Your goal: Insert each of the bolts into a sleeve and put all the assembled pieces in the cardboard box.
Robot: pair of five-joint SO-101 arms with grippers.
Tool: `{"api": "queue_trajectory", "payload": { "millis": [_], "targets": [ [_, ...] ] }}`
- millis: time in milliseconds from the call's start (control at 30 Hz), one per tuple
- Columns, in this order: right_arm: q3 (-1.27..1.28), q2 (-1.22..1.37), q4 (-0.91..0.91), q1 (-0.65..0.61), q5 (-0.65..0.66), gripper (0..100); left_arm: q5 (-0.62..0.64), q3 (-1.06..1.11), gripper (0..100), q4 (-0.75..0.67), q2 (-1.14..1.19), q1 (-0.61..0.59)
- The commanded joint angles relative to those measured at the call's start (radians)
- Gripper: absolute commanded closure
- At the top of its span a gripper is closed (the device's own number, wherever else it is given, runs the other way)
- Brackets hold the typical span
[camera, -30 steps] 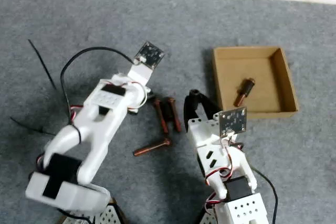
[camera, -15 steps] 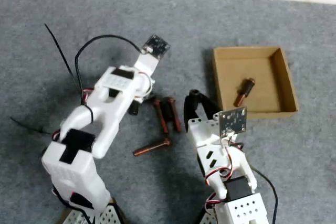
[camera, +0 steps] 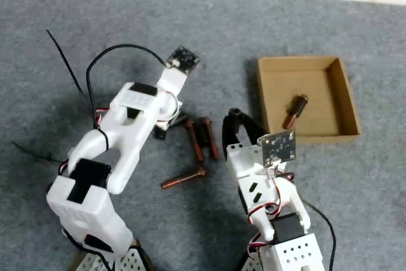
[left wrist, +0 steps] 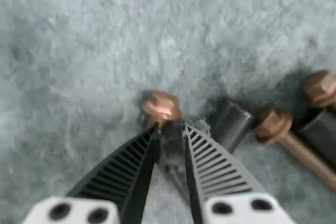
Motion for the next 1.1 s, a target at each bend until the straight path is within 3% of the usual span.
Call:
{"api": "queue_trajectory", "payload": {
  "millis": [0, 500, 733, 1067],
  "targets": [
    [0.073, -0.019, -0.002, 0.004, 0.017, 99.5, -0.075, 0.027, 91, 0.014, -0.053, -0.004],
    [0.073, -0.019, -0.002, 0.004, 0.021, 99.5, -0.078, -0.002, 91, 0.037, -0.027, -0.050],
    [0.073, -0.022, -0.002, 0.004, 0.021, 99.5, -0.080, -0.193, 91, 0.209, 0.127, -0.070],
    [0.073, -0.019, -0.002, 0.008, 0.023, 99.5, -0.080, -0.217, 92, 0.226, 0.156, -0.073]
  ]
}}
